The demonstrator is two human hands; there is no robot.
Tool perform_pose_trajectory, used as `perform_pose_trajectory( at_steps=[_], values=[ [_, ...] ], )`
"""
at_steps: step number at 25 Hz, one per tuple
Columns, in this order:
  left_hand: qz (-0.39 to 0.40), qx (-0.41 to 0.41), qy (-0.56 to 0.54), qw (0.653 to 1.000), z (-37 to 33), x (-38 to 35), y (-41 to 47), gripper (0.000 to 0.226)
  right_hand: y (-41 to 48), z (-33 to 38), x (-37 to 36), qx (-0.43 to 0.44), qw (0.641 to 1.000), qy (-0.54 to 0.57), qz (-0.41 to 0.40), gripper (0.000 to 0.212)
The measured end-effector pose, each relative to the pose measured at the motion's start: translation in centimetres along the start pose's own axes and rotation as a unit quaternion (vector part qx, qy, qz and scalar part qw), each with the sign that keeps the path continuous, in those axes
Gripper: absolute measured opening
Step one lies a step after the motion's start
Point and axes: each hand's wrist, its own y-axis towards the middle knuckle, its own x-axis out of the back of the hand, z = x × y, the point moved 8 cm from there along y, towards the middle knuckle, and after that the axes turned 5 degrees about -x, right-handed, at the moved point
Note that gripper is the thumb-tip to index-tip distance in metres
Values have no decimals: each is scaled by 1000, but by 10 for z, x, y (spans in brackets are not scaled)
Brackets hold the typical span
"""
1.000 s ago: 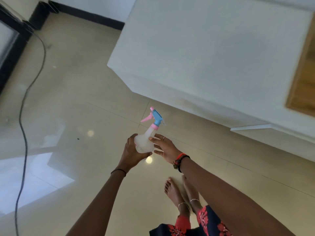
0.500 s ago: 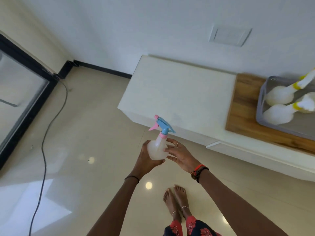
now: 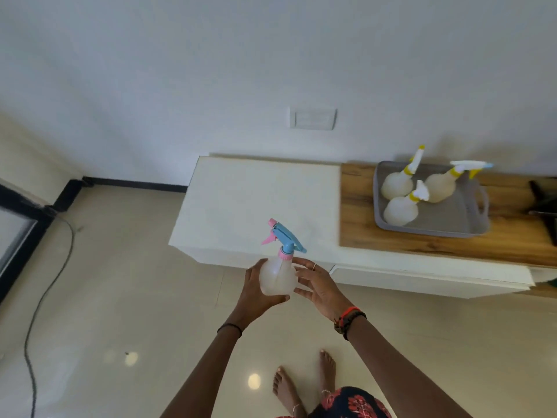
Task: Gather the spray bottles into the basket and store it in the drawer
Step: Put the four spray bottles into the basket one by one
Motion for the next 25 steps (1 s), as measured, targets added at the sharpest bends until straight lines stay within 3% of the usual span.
perform_pose_trajectory(
  at_steps=[7, 11, 18, 25],
  values=[
    [71, -47, -2, 996, -75, -79, 30, 93, -24, 27, 105, 8, 989, 70, -128, 29],
    [97, -60, -4, 993, -112, -131, 51, 92, -31, 48, 159, 3, 988, 75, -136, 21],
    [128, -74, 38, 988, -174, -227, 98, 89, -41, 91, 270, -12, 984, 90, -152, 37],
    [111, -104, 123, 981, -233, -328, 133, 97, -44, 127, 388, -32, 974, 119, -191, 42]
  ],
)
